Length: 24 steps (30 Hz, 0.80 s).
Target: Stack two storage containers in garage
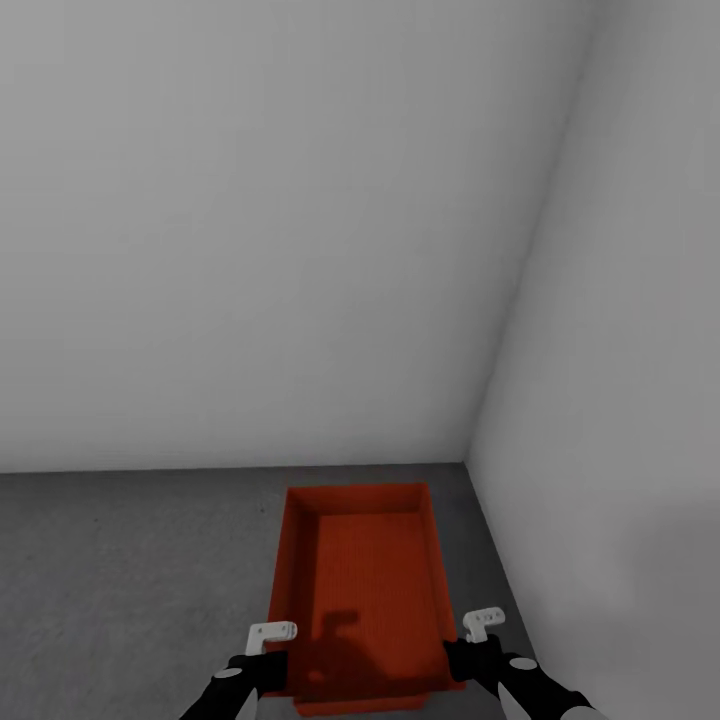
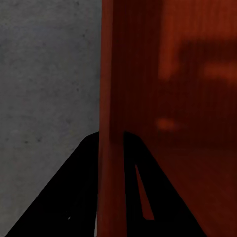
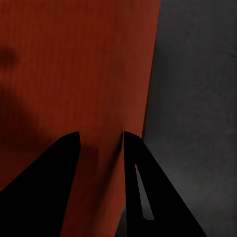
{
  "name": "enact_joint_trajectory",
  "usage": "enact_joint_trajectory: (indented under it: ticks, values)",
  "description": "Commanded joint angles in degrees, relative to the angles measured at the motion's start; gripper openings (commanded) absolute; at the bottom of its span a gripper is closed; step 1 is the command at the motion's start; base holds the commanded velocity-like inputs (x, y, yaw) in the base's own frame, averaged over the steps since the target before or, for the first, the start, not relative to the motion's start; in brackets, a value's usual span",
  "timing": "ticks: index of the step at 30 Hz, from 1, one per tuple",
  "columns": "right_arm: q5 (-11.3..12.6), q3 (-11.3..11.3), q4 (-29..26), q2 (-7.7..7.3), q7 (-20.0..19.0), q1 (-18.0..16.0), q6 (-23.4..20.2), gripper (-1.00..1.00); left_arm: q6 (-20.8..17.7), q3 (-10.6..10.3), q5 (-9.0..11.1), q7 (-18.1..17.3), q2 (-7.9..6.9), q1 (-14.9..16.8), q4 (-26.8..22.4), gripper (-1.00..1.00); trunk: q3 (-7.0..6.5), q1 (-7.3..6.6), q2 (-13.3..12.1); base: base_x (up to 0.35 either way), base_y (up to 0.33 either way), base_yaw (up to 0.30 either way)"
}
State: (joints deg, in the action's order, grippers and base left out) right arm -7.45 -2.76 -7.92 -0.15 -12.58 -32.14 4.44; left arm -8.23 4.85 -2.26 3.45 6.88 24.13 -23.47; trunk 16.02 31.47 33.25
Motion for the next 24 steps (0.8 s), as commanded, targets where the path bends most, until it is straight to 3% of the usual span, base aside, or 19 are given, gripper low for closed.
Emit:
enact_joint_trajectory:
  ticks: [1,13,24]
  values:
    - [-0.11,0.74,0.01,-0.02,-0.87,-0.03,0.30,-1.00,-0.38,1.04,-0.46,0.15,-0.37,0.04,-0.17,-1.00,0.26,0.24,0.50,0.000,0.000,0.000]
    - [0.01,0.68,0.01,-0.02,-0.84,-0.03,0.38,-1.00,-0.47,1.04,-0.46,0.15,-0.37,0.04,-0.17,-1.00,2.42,2.88,5.31,0.000,0.000,0.000]
    - [0.06,0.65,0.01,-0.02,-0.78,-0.03,0.39,-1.00,-0.47,1.04,-0.41,0.15,-0.37,0.04,-0.17,-1.00,2.42,2.88,5.31,0.000,0.000,0.000]
